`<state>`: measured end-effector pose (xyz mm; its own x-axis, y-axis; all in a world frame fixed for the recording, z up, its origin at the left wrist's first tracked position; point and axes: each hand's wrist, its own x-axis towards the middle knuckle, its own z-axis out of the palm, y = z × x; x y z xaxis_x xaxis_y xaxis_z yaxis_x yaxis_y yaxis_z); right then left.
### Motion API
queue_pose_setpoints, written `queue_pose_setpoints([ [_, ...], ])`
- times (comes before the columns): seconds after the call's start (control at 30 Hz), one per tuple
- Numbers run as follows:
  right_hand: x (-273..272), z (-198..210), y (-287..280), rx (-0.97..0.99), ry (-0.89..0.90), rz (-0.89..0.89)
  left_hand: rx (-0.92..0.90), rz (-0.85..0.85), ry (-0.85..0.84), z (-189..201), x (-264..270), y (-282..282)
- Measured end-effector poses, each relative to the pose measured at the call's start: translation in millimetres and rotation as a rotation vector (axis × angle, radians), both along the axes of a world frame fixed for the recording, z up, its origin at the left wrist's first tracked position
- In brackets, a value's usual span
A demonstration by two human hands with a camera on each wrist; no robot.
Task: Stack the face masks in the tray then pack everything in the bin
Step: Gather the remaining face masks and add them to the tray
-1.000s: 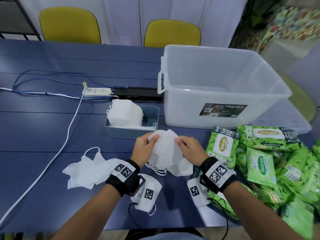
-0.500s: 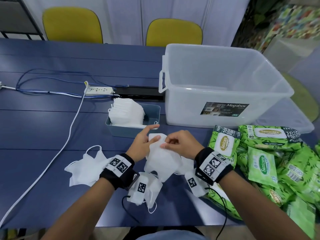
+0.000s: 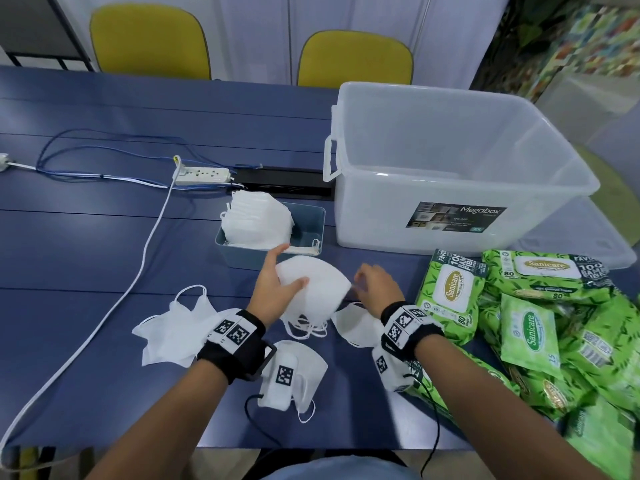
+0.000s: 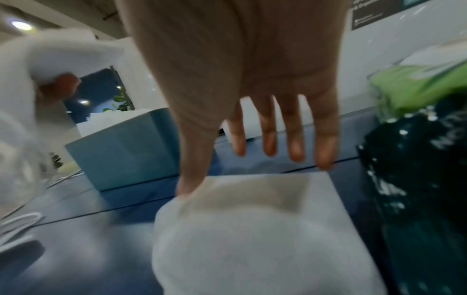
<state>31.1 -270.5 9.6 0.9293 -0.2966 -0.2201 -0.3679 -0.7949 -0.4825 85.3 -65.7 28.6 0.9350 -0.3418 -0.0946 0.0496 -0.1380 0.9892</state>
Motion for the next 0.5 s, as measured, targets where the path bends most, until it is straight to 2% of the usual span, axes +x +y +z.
queue_pose_setpoints([
  [0.07, -6.5, -14.4, -8.1, -0.079, 0.320, 0.045, -0.065, 0.095, -0.017, -2.1, 1.6, 2.4],
  [0.13, -8.7, -18.2, -10.1, -0.104, 0.460, 0.059, -0.051, 0.108, -0.082, -3.1, 1.7, 4.0],
  [0.2, -7.7, -17.4, -10.2, -0.113, 0.470, 0.047, 0.030, 0.086, -0.146, -3.6, 1.8, 2.8],
  [0.33, -5.1, -18.0, -12.6, -0.116, 0.483, 0.008, 0.101, 0.017, -0.115, -5.9, 3.4, -0.4],
  [0.5, -2.8, -22.5, -23.6, -0.015, 0.371, 0.019, 0.197, 0.003, -0.100, -13.9, 5.1, 2.6],
])
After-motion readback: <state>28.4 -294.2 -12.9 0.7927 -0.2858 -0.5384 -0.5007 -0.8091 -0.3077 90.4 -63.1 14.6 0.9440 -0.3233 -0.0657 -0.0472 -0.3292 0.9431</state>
